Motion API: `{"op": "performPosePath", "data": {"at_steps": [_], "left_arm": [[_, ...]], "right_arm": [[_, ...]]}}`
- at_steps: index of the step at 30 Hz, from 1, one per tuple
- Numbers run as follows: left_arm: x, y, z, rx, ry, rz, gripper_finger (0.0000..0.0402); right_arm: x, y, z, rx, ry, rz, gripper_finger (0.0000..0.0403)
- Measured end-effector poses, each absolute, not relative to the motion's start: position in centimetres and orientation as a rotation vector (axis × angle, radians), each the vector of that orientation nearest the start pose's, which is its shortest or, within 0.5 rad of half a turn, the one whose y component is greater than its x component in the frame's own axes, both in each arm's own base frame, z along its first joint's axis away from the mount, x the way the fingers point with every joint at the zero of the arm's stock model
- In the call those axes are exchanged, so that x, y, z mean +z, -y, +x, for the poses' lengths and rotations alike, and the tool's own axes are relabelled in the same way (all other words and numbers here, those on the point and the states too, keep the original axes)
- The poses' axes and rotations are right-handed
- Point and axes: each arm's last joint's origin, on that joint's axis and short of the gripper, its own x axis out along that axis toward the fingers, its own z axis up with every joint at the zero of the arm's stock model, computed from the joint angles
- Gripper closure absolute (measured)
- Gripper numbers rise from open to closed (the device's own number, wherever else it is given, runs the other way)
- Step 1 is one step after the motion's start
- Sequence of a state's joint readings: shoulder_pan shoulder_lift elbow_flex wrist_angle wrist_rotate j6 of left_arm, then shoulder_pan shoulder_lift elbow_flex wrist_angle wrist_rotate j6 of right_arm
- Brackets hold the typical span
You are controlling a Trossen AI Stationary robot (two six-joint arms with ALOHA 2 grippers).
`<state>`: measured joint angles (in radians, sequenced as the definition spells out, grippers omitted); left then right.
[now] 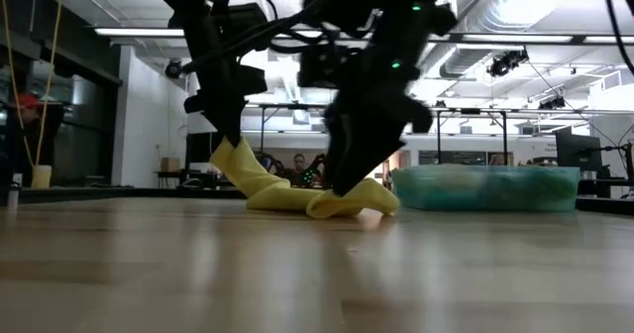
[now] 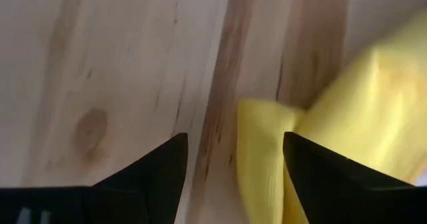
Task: Fold microfiber towels
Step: Fold the yellow towel
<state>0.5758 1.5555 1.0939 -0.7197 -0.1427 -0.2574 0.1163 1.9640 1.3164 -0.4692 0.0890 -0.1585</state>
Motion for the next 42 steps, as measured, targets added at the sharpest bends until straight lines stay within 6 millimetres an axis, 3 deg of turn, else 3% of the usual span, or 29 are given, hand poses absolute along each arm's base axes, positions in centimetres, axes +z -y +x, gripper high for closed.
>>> {"op": "performPosePath", "data": {"at_steps": [6,12,18,22,25,28,32,36,39,42], "left_arm": [[22.3,-16.6,24.8,0.783,-1.092,-0.482,0.0401],[22.3,-16.6,24.8,0.782,-1.093,-0.480,0.0401],[22.3,-16.6,24.9,0.781,-1.085,-0.478,0.0401],[22.3,-16.6,24.9,0.772,-1.086,-0.480,0.0401],[22.3,-16.5,24.9,0.714,-1.097,-0.491,0.0401],[23.3,-16.2,24.2,0.650,-1.118,-0.531,0.0401],[25.5,-15.5,22.6,0.566,-1.140,-0.588,0.0401],[27.4,-14.0,20.9,0.425,-1.163,-0.703,0.0401],[27.4,-12.5,20.0,0.353,-1.233,-0.762,0.0401],[26.2,-10.9,19.8,0.334,-1.328,-0.801,0.0401]], "right_arm": [[15.2,-4.9,41.8,0.115,-1.116,-0.399,0.0164],[14.1,-4.5,41.7,0.119,-1.185,-0.410,0.0183],[13.7,-4.4,41.3,0.120,-1.205,-0.411,0.0249],[13.7,-4.5,41.3,0.131,-1.202,-0.378,0.0313],[14.0,-4.3,41.0,0.119,-1.228,-0.268,0.0382],[16.0,-3.6,40.3,0.092,-1.233,-0.103,0.0390],[21.5,-2.7,37.8,0.043,-1.135,-0.001,0.0399],[25.5,-1.6,33.5,0.021,-0.985,0.187,0.0401],[26.4,-0.8,29.8,-0.034,-0.903,0.372,0.0402],[25.9,-0.6,26.7,-0.069,-0.834,0.582,0.0402]]}}
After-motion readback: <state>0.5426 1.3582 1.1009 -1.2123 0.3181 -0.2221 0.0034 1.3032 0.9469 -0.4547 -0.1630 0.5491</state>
